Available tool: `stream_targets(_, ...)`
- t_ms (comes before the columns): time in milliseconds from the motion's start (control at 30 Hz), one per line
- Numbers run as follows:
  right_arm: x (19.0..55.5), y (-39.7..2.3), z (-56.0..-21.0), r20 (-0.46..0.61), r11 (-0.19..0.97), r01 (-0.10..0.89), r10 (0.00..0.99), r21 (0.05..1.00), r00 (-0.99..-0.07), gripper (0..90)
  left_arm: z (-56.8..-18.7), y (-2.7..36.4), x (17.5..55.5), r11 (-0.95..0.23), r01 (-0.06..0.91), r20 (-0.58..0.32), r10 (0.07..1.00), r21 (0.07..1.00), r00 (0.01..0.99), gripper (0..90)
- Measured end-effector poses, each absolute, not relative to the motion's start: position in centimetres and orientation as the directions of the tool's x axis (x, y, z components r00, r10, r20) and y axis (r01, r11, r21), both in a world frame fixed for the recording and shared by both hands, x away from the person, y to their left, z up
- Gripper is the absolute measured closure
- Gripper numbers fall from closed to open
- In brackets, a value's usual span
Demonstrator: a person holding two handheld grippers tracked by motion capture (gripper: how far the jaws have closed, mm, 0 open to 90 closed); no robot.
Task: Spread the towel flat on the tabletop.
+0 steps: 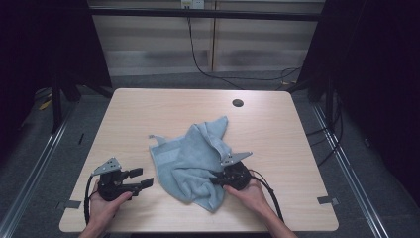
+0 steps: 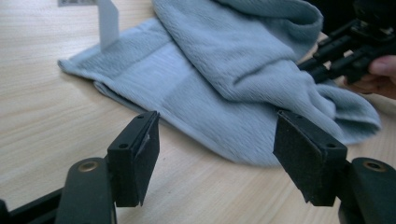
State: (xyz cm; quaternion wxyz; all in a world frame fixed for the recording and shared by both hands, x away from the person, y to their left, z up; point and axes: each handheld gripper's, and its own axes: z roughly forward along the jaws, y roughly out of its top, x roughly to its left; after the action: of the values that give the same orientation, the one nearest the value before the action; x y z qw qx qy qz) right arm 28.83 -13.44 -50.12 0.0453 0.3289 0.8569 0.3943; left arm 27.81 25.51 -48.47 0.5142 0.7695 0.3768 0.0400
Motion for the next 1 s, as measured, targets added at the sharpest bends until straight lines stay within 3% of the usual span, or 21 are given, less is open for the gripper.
stream_targets(167,26.5,-13.6,-49.9,0.187,0.494,0.524,0.579,0.694,-0.794,76.8,-48.0,25.3,27.0,-0.155,0.559,-0.364,0.613,0.815,0.701,31.7)
stream_targets(233,25.3,-13.8,-49.7,0.191,0.509,0.513,0.557,0.691,-0.808,72.0,-47.8,25.2,26.5,-0.164,0.546,-0.353,0.605,0.821,0.713,32.2)
stream_targets(300,24.2,-14.6,-49.2,0.2,0.489,0.521,0.567,0.699,-0.799,60.2,-47.6,24.9,26.4,-0.174,0.543,-0.353,0.593,0.821,0.724,32.2)
stream_targets(533,23.6,-19.0,-45.6,0.177,0.381,0.503,0.634,0.776,-0.753,53.3,-46.9,23.8,28.1,-0.178,0.529,-0.325,0.616,0.83,0.717,34.9)
stream_targets(733,27.0,-20.4,-43.9,0.162,0.337,0.489,0.669,0.804,-0.726,52.5,-46.9,19.6,32.2,-0.223,0.527,-0.325,0.577,0.82,0.75,43.0)
stream_targets(867,30.3,-19.1,-44.2,0.181,0.315,0.486,0.659,0.815,-0.73,48.7,-47.7,17.7,33.5,-0.25,0.538,-0.328,0.567,0.805,0.755,43.3)
stream_targets(1000,32.5,-17.7,-44.0,0.207,0.285,0.482,0.645,0.828,-0.736,44.6,-49.2,15.6,34.0,-0.309,0.561,-0.328,0.562,0.768,0.759,38.1)
